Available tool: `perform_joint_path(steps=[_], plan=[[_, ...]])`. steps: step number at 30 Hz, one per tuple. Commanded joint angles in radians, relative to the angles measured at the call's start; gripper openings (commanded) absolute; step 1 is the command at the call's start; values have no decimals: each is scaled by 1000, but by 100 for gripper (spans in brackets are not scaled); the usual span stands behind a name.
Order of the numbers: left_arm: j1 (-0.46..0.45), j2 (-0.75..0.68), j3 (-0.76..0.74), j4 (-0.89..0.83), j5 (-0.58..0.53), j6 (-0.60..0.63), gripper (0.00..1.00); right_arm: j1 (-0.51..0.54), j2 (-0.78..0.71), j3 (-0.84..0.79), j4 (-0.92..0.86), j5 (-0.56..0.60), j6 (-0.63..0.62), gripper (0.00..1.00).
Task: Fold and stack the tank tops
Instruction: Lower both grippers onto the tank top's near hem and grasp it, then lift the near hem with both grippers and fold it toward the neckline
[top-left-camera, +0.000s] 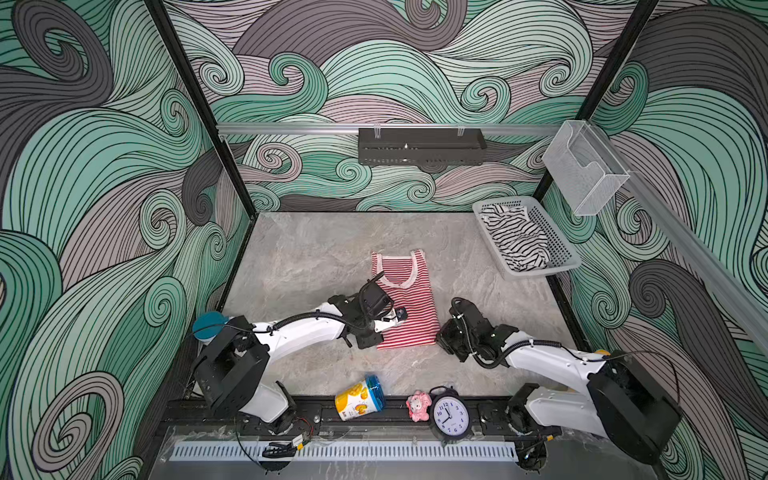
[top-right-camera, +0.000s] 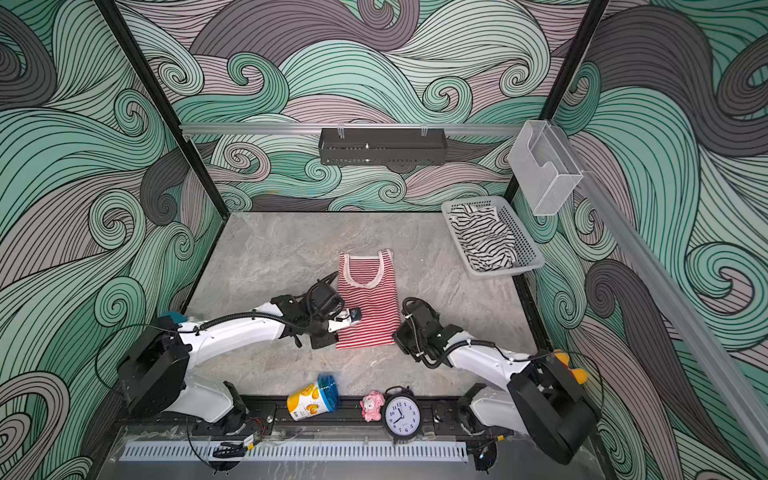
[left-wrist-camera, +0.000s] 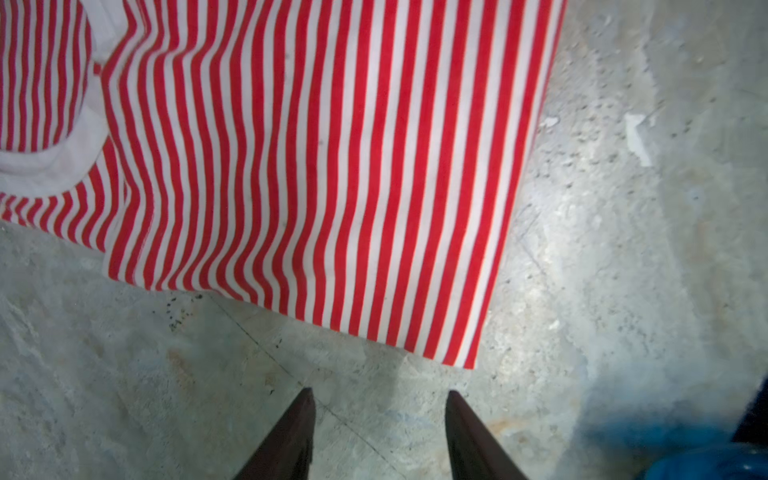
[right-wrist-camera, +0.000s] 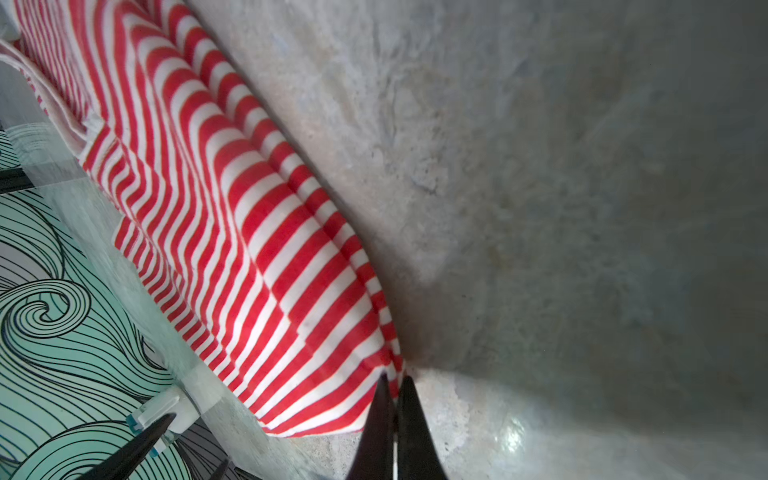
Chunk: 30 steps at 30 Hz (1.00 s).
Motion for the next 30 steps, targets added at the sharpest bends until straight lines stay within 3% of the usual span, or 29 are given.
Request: perform_joint_path(steps=[1,7,13,30], plan=[[-42,27,52,2,-12,-6,53,-35,80,27,18,-58,-61,0],[-105,96,67,25,-76,10,53,-97,195,53,97,-102,-104,0],[-119,144,64,58,-150,8,53,-173,227,117,48,-141,-190,0],[-118,232,88,74,-210,5,47,-193,262,181,16,-167,-226,0]])
